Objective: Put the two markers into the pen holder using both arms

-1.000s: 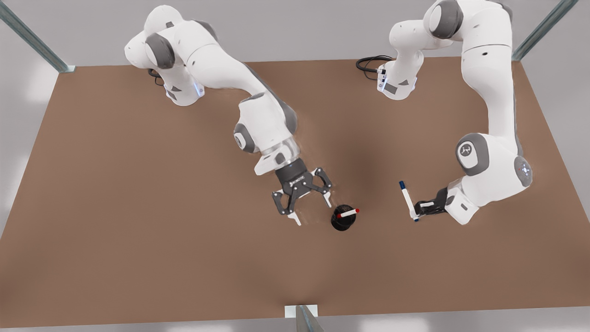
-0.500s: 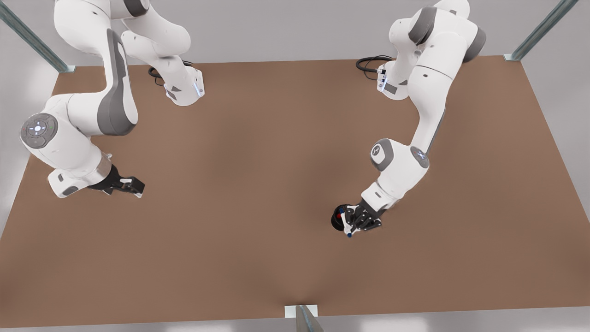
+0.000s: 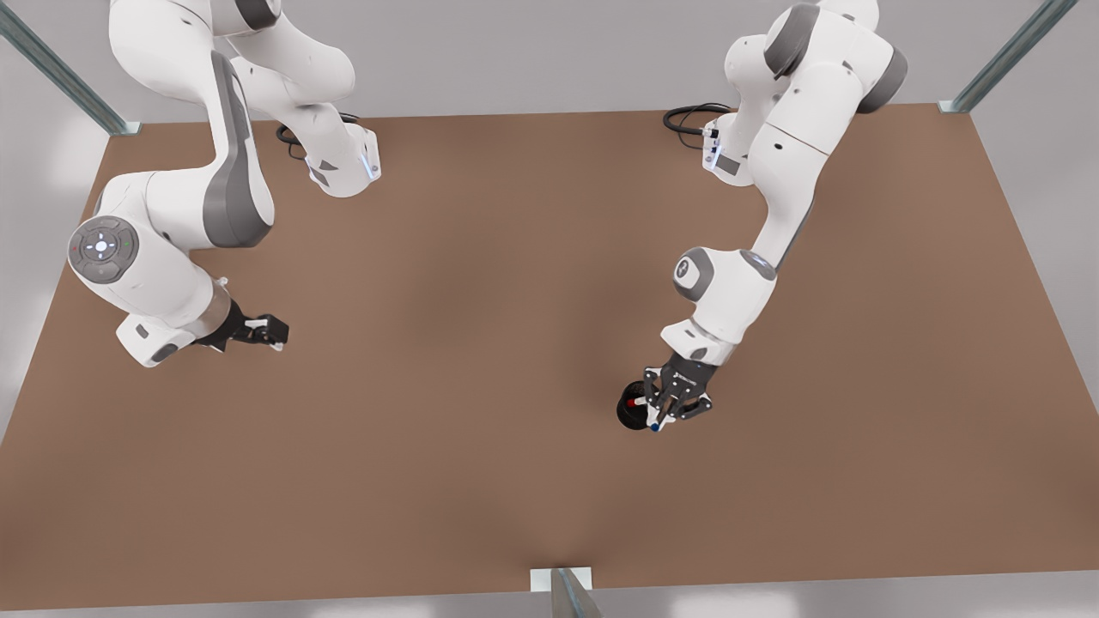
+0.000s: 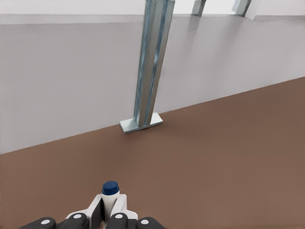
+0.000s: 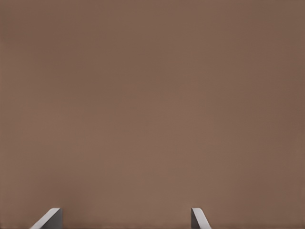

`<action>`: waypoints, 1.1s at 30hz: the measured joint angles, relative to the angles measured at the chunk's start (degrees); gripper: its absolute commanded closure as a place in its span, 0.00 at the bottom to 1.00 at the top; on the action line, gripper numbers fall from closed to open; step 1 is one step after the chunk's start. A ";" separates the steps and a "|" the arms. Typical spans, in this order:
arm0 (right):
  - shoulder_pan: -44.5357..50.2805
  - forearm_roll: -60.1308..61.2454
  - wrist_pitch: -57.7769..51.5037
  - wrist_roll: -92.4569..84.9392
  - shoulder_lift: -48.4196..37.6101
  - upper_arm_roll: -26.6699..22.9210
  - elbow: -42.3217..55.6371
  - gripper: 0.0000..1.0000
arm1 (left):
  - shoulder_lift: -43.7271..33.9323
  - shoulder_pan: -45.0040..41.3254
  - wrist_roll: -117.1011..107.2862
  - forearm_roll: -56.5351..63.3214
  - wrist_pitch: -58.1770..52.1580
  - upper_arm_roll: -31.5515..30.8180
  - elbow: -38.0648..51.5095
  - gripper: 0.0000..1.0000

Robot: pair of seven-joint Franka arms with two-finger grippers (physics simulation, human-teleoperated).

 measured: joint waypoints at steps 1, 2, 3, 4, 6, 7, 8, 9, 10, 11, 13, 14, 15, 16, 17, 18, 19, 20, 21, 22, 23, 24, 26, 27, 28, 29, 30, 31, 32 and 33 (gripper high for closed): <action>-0.11 0.04 -0.04 -0.27 0.02 -0.06 -0.01 0.00 | 0.07 -0.06 0.70 0.03 0.41 0.00 0.04 0.79; -0.31 0.11 -0.07 -0.54 0.08 -0.14 -0.05 0.00 | 0.22 -0.11 1.37 0.06 0.77 0.01 0.11 0.79; -0.55 0.17 -0.06 -0.80 0.15 -0.19 -0.07 0.00 | 0.44 -0.20 2.00 0.08 1.07 0.01 0.10 0.79; -0.74 0.23 -0.09 -1.03 0.19 -0.18 -0.09 0.00 | 0.57 -0.30 2.59 0.09 1.32 0.01 0.02 0.79; -0.78 0.32 -0.13 -1.47 0.17 -0.13 -0.09 0.00 | 0.67 -0.46 3.69 0.11 1.72 -0.01 -0.52 0.79; -0.74 0.35 -0.15 -1.67 0.17 -0.09 -0.09 0.00 | 0.69 -0.51 4.19 0.12 1.88 -0.04 -0.90 0.79; -0.72 0.38 -0.18 -1.87 0.18 -0.10 -0.13 0.00 | 0.69 -0.54 4.67 0.12 2.01 -0.07 -1.35 0.79; -0.79 0.39 -0.18 -2.07 0.21 -0.12 -0.13 0.00 | 0.66 -0.56 5.12 0.12 2.14 -0.25 -1.82 0.79; -0.88 0.41 -0.18 -2.27 0.21 -0.13 -0.15 0.00 | 0.52 -0.56 5.50 0.15 2.22 -0.53 -2.39 0.14; -0.89 0.40 -0.17 -2.46 0.22 -0.14 -0.12 0.00 | 0.26 -0.52 5.83 0.17 2.28 -0.99 -3.38 0.00; -0.82 0.40 -0.15 -2.79 0.04 -0.07 0.25 0.00 | -0.05 -0.39 6.43 0.19 2.40 -1.80 -4.90 0.00; -0.77 0.41 -0.17 -2.95 -0.26 -0.02 0.43 0.00 | -0.13 -0.25 6.73 0.18 2.46 -2.13 -5.40 0.00; -0.66 0.39 -0.19 -3.09 -0.48 0.01 0.53 0.00 | -0.57 0.06 6.99 0.13 2.50 -2.65 -6.08 0.00; -0.57 0.32 -0.23 -3.24 -0.47 0.00 0.77 0.00 | -1.78 1.40 7.23 0.07 2.28 -3.60 -6.88 0.00; -0.58 0.33 -0.30 -3.38 -0.45 -0.03 1.34 0.00 | -3.86 3.93 7.33 -0.09 0.63 -4.77 -6.73 0.00; -0.69 0.35 -0.37 -3.53 -0.42 -0.04 2.07 0.00 | -6.02 6.75 7.10 -0.19 -3.56 -4.80 -3.38 0.00; -0.79 0.37 -0.44 -3.64 -0.38 -0.05 2.43 0.00 | -7.31 7.78 6.10 1.83 -9.55 -2.47 2.31 0.00; -0.78 0.39 -0.49 -3.74 -0.31 -0.05 2.61 0.00 | -7.75 8.43 4.31 6.01 -17.29 -0.59 10.27 0.00; -0.75 0.40 -0.54 -3.84 -0.26 -0.08 2.66 0.00 | -8.03 8.66 2.22 10.09 -26.38 1.20 17.90 0.00; -0.73 0.41 -0.58 -3.92 -0.24 -0.07 2.69 0.00 | -8.43 8.86 0.18 14.95 -35.21 2.98 22.89 0.00; -0.72 0.42 -0.60 -4.02 -0.19 -0.06 2.71 0.00 | -9.56 9.61 -1.76 20.31 -43.38 3.93 25.63 0.00; -0.77 0.43 -0.62 -4.12 -0.16 -0.06 2.72 0.00 | -10.83 11.14 -3.60 24.40 -50.93 4.47 27.03 0.00; -0.87 0.44 -0.63 -4.30 -0.13 -0.08 2.72 0.00 | -13.35 12.62 -7.11 30.01 -63.76 5.05 28.10 0.00; -0.95 0.44 -0.62 -4.38 -0.09 -0.11 2.72 0.00 | -14.83 12.59 -8.76 31.76 -69.35 5.79 28.19 0.00; -1.02 0.44 -0.61 -4.47 -0.02 -0.16 2.72 0.00 | -16.12 11.54 -10.33 33.06 -74.06 7.46 28.06 0.00; -1.07 0.44 -0.59 -4.55 0.01 -0.20 2.72 0.00 | -17.68 9.86 -11.93 33.72 -78.06 9.81 27.60 0.00; -1.11 0.44 -0.58 -4.62 0.03 -0.21 2.73 0.00 | -19.42 8.28 -13.54 33.25 -81.38 12.61 26.28 0.00; -1.14 0.45 -0.58 -4.70 0.04 -0.22 2.73 0.00 | -20.35 7.59 -15.08 32.78 -84.02 14.27 25.56 0.00; -1.15 0.45 -0.57 -4.77 0.05 -0.23 2.73 0.00 | -20.56 7.05 -16.54 32.46 -86.26 15.10 25.39 0.00; -1.15 0.45 -0.56 -4.83 0.05 -0.23 2.73 0.00 | -20.59 6.63 -17.92 32.27 -88.21 15.47 25.71 0.00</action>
